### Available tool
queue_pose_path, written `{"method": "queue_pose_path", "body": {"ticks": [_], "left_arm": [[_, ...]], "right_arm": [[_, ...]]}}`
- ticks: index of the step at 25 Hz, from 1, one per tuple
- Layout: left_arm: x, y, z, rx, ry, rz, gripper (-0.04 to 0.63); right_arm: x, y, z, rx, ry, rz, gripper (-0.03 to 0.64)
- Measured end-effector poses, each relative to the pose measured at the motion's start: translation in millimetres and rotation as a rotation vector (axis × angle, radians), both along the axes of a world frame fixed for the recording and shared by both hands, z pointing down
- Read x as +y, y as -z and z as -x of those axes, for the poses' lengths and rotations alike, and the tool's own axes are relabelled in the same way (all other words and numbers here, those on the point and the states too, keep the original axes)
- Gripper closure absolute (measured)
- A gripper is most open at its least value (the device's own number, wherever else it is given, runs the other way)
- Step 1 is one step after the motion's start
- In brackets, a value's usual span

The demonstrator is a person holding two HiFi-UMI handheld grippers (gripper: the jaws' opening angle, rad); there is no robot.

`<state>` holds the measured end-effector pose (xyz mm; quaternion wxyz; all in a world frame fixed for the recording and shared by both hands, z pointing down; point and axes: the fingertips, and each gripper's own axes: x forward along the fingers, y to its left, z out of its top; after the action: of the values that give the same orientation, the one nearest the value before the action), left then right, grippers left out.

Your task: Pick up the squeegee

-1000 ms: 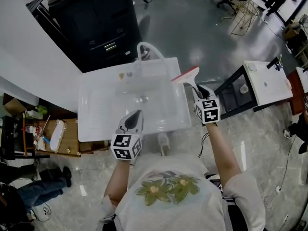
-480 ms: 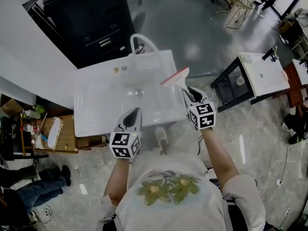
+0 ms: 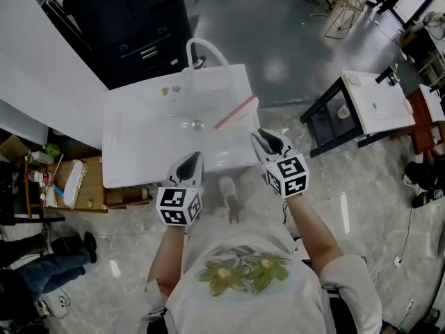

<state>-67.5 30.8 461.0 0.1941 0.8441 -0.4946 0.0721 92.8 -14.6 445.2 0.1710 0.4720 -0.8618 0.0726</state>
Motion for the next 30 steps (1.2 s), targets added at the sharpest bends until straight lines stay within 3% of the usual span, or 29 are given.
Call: {"method": "queue_pose_path", "body": {"ticks": [17, 30], "left_arm": [[26, -1, -27, -0.013, -0.066, -0.005, 0.583], [28, -1, -50, -0.02, -0.099, 0.001, 0.583]], "right_arm": [[58, 25, 45, -0.057, 0.142, -0.046, 0.523], [66, 31, 40, -0.074, 0.154, -0.063, 0.523]]}}
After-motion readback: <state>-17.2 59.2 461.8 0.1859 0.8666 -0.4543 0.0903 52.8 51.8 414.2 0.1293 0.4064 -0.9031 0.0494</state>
